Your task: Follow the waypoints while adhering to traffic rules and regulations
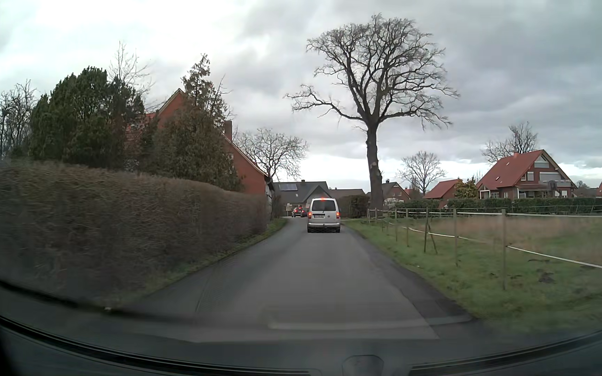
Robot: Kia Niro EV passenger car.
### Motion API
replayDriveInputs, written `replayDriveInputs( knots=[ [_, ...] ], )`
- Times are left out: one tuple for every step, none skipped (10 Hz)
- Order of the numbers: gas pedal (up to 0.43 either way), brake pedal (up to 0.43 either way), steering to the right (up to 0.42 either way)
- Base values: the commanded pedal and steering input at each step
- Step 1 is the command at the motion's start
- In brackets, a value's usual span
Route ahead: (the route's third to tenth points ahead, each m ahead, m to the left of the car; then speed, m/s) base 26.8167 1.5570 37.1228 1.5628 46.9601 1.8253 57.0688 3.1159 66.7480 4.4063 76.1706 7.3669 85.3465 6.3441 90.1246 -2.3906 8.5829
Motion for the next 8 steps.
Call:
replayDriveInputs(
  knots=[
    [0.067, 0.0, -0.003],
    [0.079, 0.0, -0.004],
    [0.079, 0.0, -0.003],
    [0.087, 0.0, -0.003],
    [0.087, 0.0, -0.004],
    [0.087, 0.0, -0.003],
    [0.087, 0.0, -0.003],
    [0.087, 0.0, -0.003]
  ],
)
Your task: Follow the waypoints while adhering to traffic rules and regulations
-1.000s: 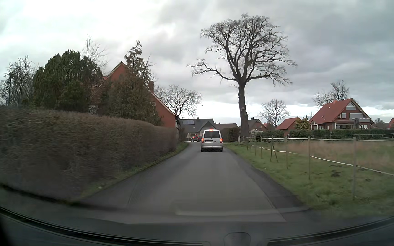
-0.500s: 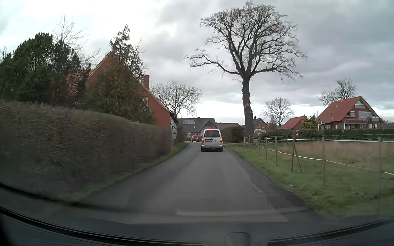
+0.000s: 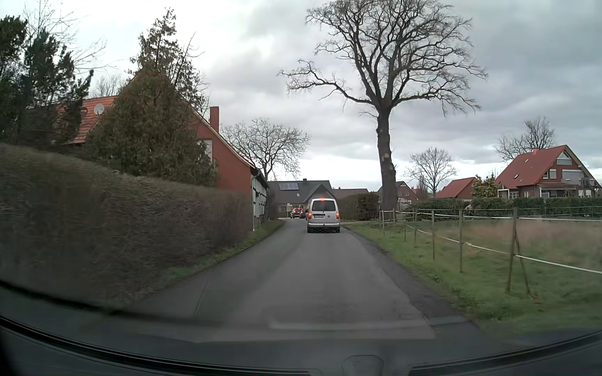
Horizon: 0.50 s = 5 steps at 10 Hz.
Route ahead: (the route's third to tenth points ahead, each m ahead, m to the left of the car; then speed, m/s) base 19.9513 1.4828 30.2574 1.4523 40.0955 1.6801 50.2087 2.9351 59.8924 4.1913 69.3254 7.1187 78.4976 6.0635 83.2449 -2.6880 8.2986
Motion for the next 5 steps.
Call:
replayDriveInputs(
  knots=[
    [0.087, 0.0, -0.003],
    [0.087, 0.0, -0.003],
    [0.087, 0.0, -0.003],
    [0.087, 0.0, -0.003],
    [0.087, 0.0, -0.004]
  ],
)
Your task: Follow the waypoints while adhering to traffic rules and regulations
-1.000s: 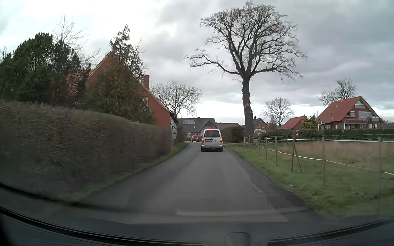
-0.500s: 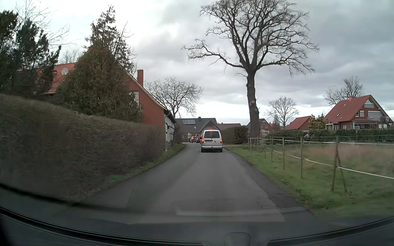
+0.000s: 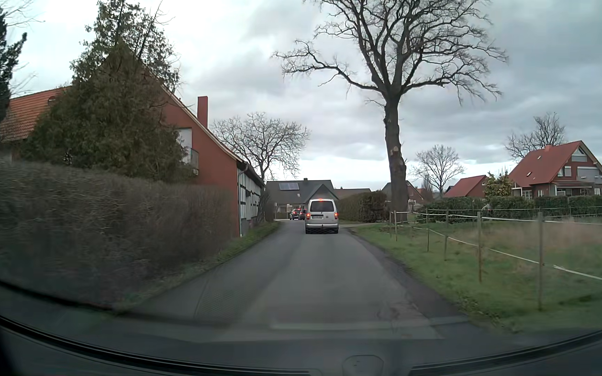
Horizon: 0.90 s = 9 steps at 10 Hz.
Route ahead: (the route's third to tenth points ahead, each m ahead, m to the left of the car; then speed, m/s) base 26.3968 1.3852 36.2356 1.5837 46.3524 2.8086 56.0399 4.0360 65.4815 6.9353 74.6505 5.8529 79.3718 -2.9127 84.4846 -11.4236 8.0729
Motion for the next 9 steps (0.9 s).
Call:
replayDriveInputs(
  knots=[
    [0.087, 0.0, -0.004],
    [0.087, 0.0, -0.004],
    [0.079, 0.0, -0.003],
    [0.079, 0.0, -0.003],
    [0.067, 0.0, -0.004],
    [0.0, 0.0, -0.004],
    [0.0, 0.0, -0.003],
    [0.0, 0.0, -0.004],
    [0.0, 0.0, -0.003]
  ],
)
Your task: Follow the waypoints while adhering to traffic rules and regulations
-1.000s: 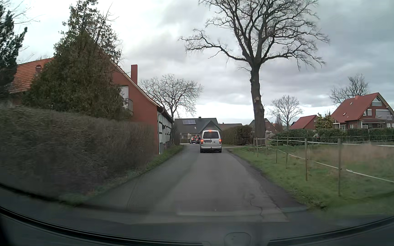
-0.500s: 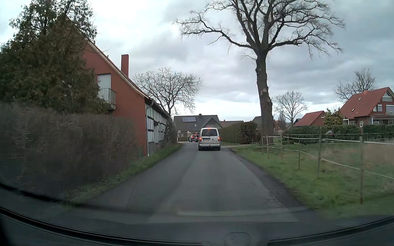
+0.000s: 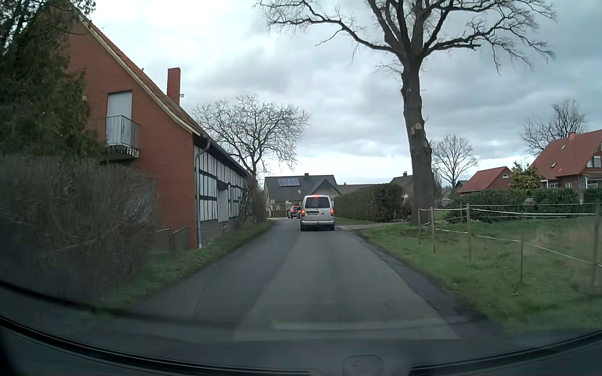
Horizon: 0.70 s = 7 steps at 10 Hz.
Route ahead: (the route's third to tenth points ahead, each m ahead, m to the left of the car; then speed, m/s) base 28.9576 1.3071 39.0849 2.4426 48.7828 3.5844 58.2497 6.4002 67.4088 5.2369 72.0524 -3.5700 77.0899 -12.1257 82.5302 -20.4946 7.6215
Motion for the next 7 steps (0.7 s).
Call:
replayDriveInputs(
  knots=[
    [0.0, 0.0, -0.003],
    [0.0, 0.0, -0.003],
    [0.0, 0.0, -0.004],
    [0.0, 0.0, -0.004],
    [0.0, 0.0, -0.005],
    [0.0, 0.0, -0.006],
    [0.0, 0.0, -0.008]
  ],
)
